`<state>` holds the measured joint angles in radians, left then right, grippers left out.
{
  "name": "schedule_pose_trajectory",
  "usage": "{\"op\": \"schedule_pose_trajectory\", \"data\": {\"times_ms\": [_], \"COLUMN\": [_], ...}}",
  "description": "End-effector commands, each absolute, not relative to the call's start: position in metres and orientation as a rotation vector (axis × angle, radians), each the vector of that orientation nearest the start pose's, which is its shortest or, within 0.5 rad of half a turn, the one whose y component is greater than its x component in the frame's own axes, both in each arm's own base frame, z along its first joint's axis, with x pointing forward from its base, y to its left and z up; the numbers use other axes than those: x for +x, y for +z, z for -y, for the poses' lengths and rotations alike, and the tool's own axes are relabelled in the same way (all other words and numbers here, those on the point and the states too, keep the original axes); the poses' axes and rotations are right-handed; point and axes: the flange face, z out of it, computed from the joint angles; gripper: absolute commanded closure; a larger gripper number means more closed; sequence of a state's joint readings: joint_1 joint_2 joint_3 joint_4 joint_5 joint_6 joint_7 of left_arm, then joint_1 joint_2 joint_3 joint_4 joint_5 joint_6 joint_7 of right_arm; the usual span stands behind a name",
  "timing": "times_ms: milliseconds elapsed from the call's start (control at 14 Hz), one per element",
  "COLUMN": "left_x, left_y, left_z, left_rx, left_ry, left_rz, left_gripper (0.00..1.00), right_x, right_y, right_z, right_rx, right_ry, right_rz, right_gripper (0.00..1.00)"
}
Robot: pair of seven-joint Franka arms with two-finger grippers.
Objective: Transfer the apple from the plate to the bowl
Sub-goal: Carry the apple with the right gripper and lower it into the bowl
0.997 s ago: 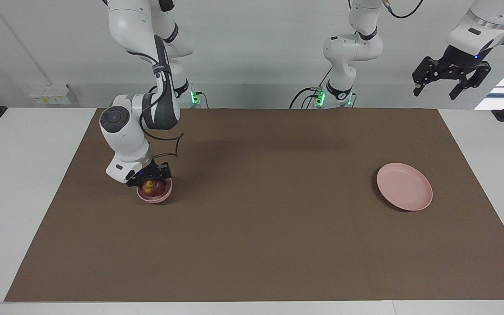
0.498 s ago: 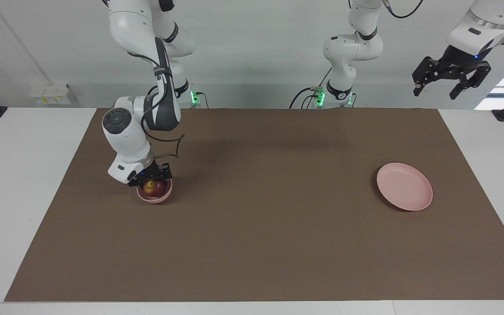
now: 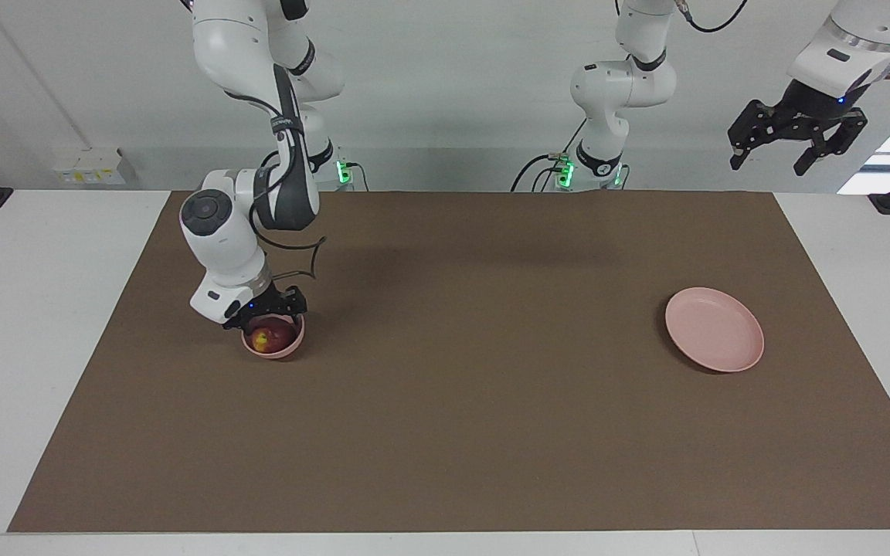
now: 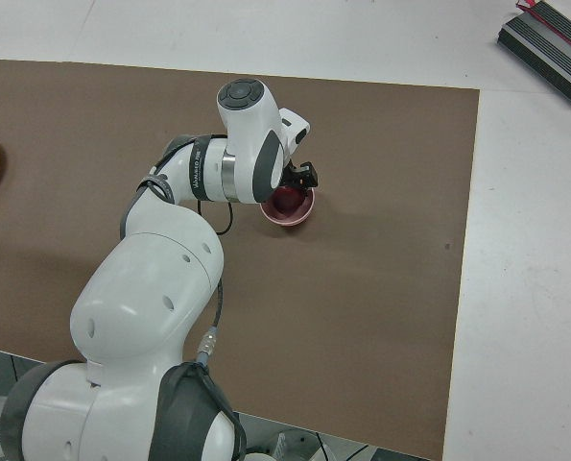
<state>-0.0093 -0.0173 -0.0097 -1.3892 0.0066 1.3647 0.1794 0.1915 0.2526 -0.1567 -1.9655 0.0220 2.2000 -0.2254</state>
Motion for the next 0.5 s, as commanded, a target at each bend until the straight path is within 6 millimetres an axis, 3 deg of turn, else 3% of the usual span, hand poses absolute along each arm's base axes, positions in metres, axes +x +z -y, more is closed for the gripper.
{"op": "schedule_pose_trajectory", "data": {"times_ms": [0,427], "left_x": [0.517,0.517], "left_y": [0.702,0.702], "left_z": [0.008,0.008], "left_rx": [-3.106,-3.106], "left_ry": [0.022,0.022], "left_rz": [-0.296,-0.296], "left_gripper": [0.0,0.0], "right_x": [0.601,0.598], "right_y": [0.374,0.451], "right_z": [-0.026,-0.03], "right_rx": [-3.148,-3.149], "right_ry": [-0.053,-0.118], "right_rz": [0.38,0.237], "right_gripper": [0.0,0.0]}}
